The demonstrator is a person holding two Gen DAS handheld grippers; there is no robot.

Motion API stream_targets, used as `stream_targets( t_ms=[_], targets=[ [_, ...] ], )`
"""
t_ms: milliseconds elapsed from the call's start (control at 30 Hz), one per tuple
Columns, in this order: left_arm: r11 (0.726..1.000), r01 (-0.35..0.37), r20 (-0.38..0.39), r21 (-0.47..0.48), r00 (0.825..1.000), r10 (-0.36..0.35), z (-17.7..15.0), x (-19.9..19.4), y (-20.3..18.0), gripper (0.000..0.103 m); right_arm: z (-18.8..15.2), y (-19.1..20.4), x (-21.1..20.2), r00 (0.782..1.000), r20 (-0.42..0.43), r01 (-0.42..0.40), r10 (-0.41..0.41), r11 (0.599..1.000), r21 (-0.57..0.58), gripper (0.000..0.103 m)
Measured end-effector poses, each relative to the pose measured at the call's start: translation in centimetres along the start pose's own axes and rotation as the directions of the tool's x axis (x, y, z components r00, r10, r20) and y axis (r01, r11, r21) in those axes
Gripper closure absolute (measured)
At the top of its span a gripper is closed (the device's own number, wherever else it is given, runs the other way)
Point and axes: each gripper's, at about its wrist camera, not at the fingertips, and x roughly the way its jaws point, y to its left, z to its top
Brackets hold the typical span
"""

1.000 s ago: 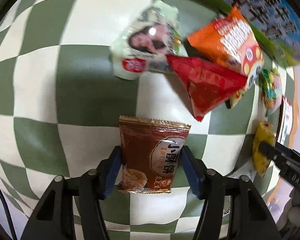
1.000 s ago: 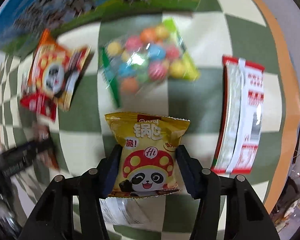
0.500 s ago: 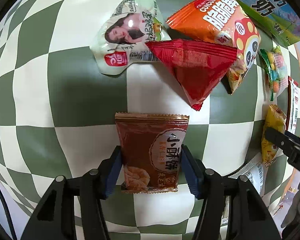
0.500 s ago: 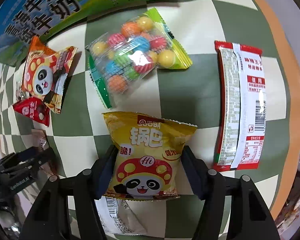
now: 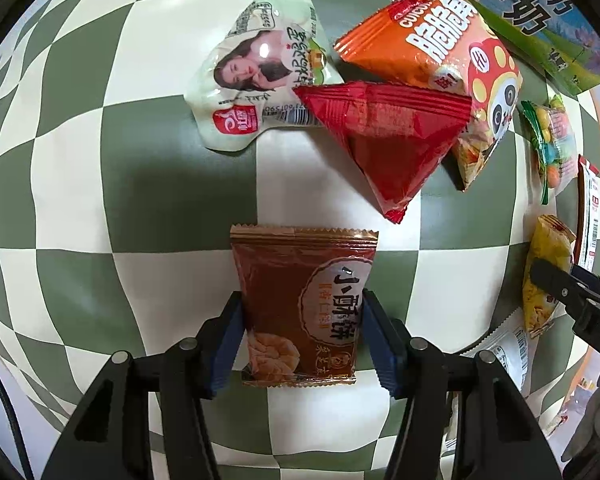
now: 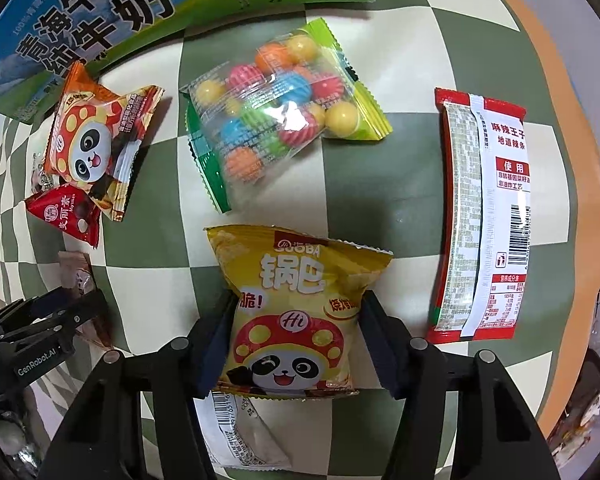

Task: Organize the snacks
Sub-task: 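Grasp the brown biscuit packet with the left gripper while the right grasps the yellow panda chip bag, then carry both packs into the cardboard box and open both grippers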

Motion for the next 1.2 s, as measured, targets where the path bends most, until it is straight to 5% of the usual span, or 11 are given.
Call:
stream_targets(
  t_ms=[300, 633, 967, 1100, 1200],
  targets=[
    [1.0, -0.005, 0.025, 0.01, 1.0, 0.005, -0.1, -1.1, -0.4, 0.049, 0.3, -0.7, -0.4, 1.0, 0.007, -0.023, 0.023, 1.0, -0.003, 0.044],
    [0.996, 0.076, 0.128, 0.045, 0.988, -0.081, 0.1, -9.3, -1.2, 0.049, -0.2, 1.4, -7.0, 0.987, 0.104, -0.113, 0.119, 0.992, -0.062, 0.045],
    [0.969, 0.237, 0.261, 0.076, 0.933, -0.249, 5.5, -20.2, -1.4, 0.049, 3.2, 5.1, -19.1, 0.917, 0.285, -0.245, 0.281, 0.957, -0.156, 0.046],
    [0.962, 0.262, 0.312, 0.073, 0.911, -0.272, 9.8, -23.4, -0.9, 0.049, 6.3, 6.5, -21.6, 0.891, 0.344, -0.251, 0.296, 0.953, -0.171, 0.046],
    [0.971, 0.23, 0.338, 0.062, 0.911, -0.237, 13.6, -24.5, -0.2, 0.049, 9.8, 7.7, -22.0, 0.881, 0.365, -0.258, 0.302, 0.952, -0.164, 0.046]
  ],
)
